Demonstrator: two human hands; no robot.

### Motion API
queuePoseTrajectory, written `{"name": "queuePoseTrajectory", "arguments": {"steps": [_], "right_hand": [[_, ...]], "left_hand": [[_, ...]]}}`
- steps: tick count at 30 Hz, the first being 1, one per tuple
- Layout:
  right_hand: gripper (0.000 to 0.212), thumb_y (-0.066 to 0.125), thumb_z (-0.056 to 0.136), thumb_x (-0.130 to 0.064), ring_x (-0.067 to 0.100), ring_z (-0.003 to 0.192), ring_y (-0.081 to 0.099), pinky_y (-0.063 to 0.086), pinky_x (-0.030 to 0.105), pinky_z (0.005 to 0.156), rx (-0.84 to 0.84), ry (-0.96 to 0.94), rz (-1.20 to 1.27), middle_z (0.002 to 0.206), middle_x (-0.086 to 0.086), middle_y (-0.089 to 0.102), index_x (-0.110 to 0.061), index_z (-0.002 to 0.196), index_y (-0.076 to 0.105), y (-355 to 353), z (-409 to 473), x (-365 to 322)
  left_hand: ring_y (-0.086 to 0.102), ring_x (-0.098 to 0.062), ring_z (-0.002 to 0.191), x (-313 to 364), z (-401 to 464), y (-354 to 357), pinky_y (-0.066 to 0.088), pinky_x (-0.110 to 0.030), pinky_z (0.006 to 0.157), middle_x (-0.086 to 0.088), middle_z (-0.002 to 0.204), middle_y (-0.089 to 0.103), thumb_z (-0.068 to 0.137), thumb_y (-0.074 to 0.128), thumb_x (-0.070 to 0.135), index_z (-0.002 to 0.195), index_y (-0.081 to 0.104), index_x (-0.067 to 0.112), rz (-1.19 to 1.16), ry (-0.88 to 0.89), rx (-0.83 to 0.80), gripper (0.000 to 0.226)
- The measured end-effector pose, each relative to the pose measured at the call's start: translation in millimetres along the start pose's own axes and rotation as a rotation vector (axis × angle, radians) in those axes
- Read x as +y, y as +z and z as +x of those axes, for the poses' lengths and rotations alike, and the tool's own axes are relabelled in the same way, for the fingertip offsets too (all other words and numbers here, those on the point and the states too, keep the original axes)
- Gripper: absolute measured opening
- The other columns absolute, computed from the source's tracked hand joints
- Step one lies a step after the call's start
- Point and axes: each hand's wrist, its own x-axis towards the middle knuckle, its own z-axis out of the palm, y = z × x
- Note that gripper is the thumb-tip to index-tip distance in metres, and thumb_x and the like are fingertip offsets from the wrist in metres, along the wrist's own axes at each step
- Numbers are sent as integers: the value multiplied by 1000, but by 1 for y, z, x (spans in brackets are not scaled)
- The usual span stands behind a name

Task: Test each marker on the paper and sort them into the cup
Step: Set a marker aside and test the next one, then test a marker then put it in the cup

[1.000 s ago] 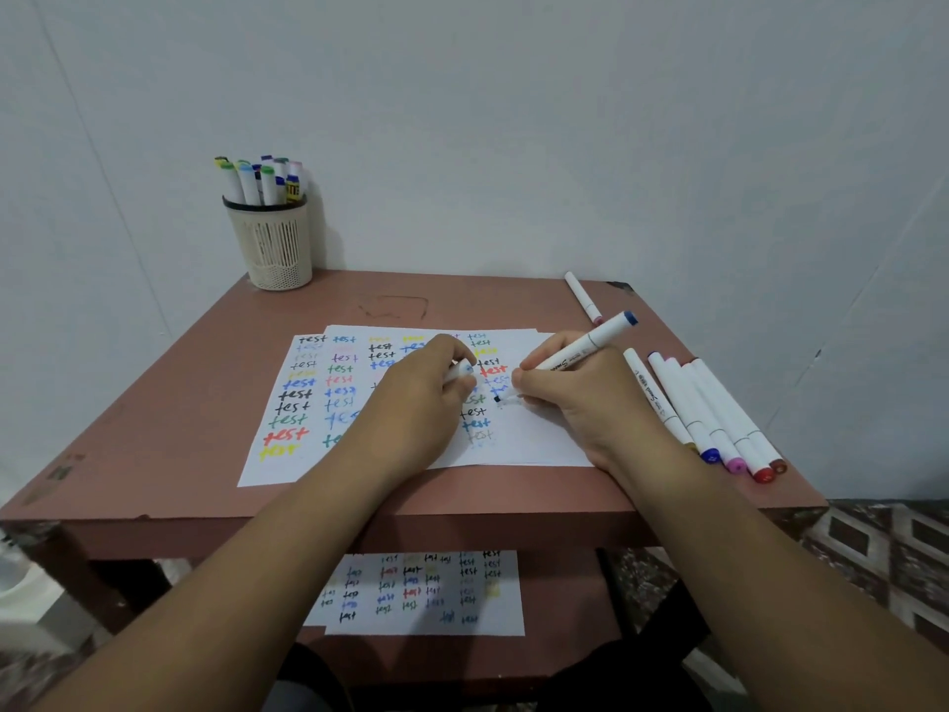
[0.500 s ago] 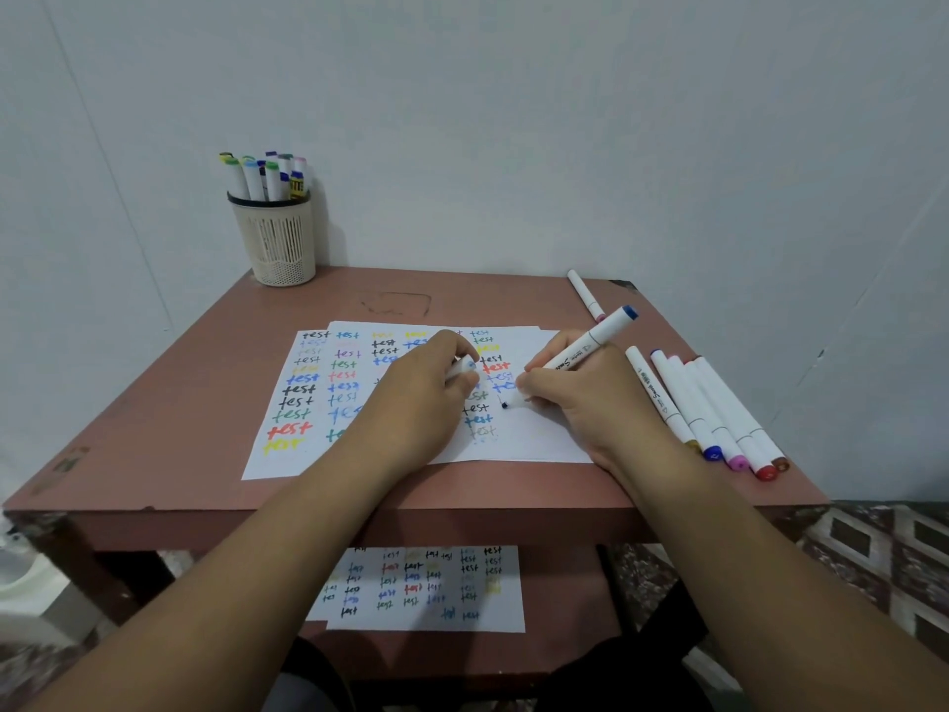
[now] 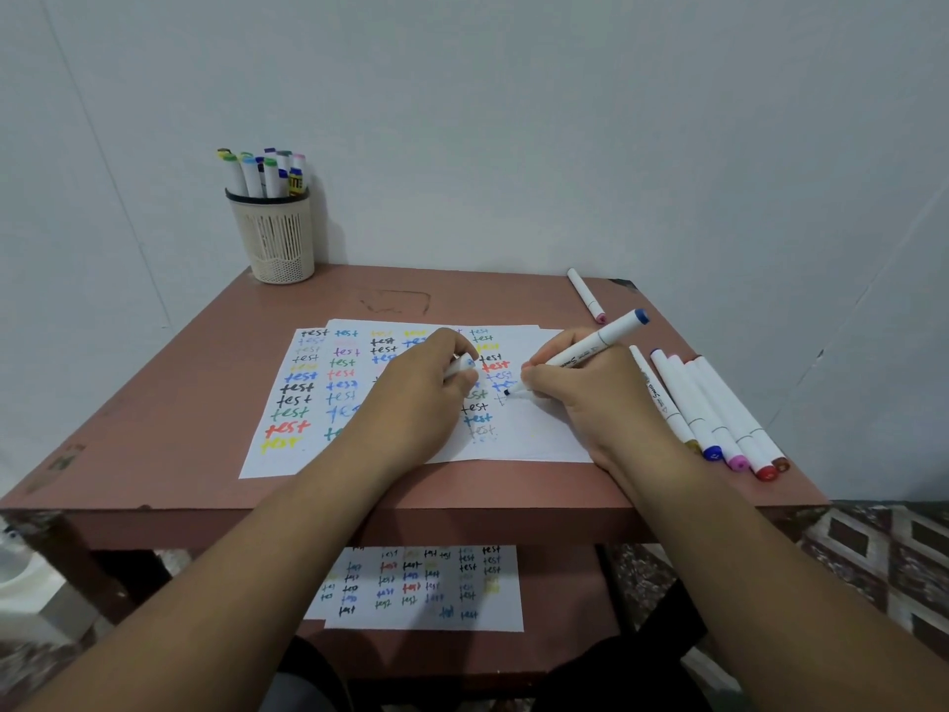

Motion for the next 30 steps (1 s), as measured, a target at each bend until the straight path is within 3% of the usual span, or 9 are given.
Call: {"name": "queuePoseTrajectory", "arguments": {"steps": [2,8,14,19,25,30], "right_hand": [[23,80,81,1,16,69,70,59,30,67,29,1,81,72,3,72,-17,75,69,-1,1,0],[28,78,80,6,12,99,74,58,31,78,11,-35,92,97,-2,80,-20,72,69,-2,-1,2],[31,83,83,0,22,83,78,63,37,75,34,-15,180,85,9,75,-15,101,63,0,-1,3],[26,80,85,-1,23,73,76,64,41,76,71,-19,102,80,6,67,-15,92,60,1,-1,3],[23,79,85,-3,29,77,75,65,40,77,35,-14,41,83,11,68,-15,87,60,1,-2,2],[24,80,84,-3,23,73,75,65,46,80,79,-10,45,74,-1,67,-18,85,60,1,2,5]], "left_hand": [[50,2,78,0,0,0,30,-17,60,14,84,54,101,54,26,110,58,29,-6,-3,1,10],[49,1,76,0,0,-1,30,-17,60,15,82,54,101,54,26,110,58,28,-19,-5,-2,10],[51,0,79,0,0,-1,32,-19,62,12,87,56,101,54,25,111,58,28,-14,-2,-3,11],[50,-2,76,0,0,-1,31,-22,61,12,84,54,101,54,25,110,58,28,-12,-2,-2,10],[51,-1,79,1,0,-1,33,-21,62,13,87,56,101,54,26,110,58,29,-16,-3,-3,11],[50,-1,77,1,-1,0,31,-19,61,13,86,55,101,54,25,111,58,28,-11,1,0,11]]}}
